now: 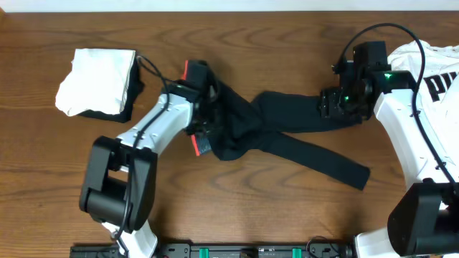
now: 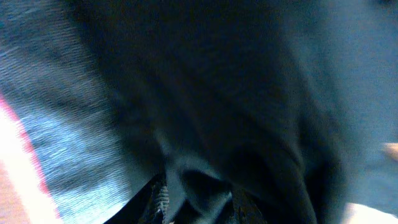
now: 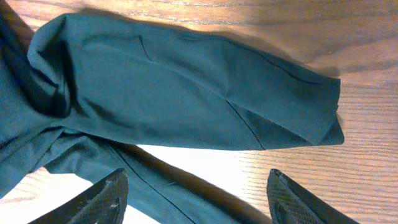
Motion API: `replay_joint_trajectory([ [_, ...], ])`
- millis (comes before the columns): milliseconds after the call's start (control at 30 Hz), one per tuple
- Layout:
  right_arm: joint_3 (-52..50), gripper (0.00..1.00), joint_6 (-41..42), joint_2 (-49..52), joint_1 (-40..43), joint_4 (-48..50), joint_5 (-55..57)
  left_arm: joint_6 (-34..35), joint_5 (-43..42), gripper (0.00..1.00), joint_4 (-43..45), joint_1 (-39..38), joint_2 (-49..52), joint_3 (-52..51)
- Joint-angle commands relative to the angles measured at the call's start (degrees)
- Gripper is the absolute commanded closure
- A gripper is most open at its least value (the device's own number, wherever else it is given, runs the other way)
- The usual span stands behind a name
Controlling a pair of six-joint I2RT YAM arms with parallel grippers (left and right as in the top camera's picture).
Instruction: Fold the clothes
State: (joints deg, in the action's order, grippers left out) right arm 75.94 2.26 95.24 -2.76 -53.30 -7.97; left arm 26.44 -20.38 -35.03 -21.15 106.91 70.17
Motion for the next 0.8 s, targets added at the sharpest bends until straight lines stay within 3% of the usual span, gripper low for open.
replay_joint_trajectory([
  [0, -0.3, 0.3, -1.1, 0.4, 0.5, -0.4, -0.4, 1.8, -3.2, 0.63, 3.1, -2.6, -1.2, 0.0],
  [133, -0.3, 0.3, -1.1, 0.4, 0.5, -1.0, -0.4, 1.7, -3.2, 0.63, 6.6, -4.4, -1.3, 0.1],
  [367, -0.3, 0.3, -1.1, 0.4, 0.5, -1.6, 0.5, 0.4, -2.9, 0.62, 4.9, -3.4, -1.5, 0.2],
  [567, -0.3, 0.3, -1.1, 0.4, 0.5, -1.5, 0.4, 0.5, 8.9, 0.62, -3.3, -2.9, -1.6, 0.2],
  [767, -0.3, 0.3, -1.2, 0.4, 0.4, -1.5, -0.2, -1.3, 11.4, 0.56, -5.4, -2.3, -1.6, 0.2],
])
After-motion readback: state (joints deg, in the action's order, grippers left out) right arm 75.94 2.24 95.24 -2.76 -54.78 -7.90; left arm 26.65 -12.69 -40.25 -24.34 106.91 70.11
